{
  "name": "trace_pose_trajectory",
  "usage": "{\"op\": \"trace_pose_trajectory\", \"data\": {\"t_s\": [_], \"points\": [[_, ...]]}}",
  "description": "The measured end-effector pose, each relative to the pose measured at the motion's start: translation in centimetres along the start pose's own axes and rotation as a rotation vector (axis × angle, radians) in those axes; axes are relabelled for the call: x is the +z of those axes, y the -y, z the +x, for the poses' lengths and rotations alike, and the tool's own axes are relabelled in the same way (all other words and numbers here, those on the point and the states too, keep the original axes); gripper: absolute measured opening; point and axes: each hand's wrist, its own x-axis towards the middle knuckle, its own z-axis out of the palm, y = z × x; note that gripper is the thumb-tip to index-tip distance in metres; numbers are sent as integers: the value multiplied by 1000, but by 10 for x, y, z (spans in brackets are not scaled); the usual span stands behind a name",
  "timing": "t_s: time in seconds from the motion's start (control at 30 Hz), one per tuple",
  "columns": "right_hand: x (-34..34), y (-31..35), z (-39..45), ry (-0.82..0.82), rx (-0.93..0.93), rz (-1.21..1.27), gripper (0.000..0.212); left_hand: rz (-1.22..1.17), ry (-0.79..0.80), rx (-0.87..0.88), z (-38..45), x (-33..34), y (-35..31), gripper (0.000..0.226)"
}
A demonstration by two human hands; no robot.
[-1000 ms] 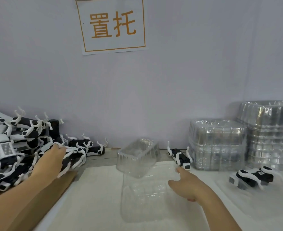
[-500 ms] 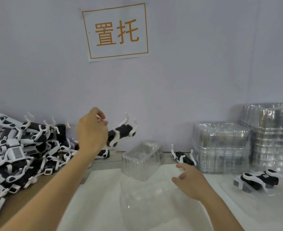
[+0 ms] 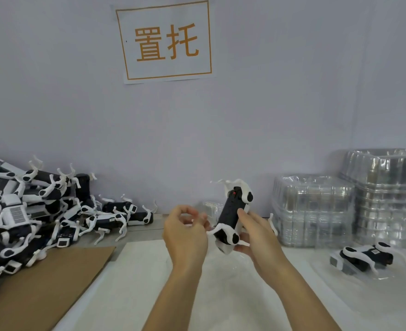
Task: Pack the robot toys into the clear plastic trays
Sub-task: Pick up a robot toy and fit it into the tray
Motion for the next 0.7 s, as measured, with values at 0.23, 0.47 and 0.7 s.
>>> {"op": "trace_pose_trajectory", "data": {"t_s": [0.23, 0.47, 0.7], "points": [[-8, 3, 2, -141, -49, 37, 24, -12, 350, -110, 16, -21, 0, 4], [-8, 3, 3, -145, 67, 288, 29, 194, 799, 257, 9, -29, -3, 60], [0, -1, 2, -42, 123, 357, 33, 233, 629, 379, -1, -10, 3, 33]]}}
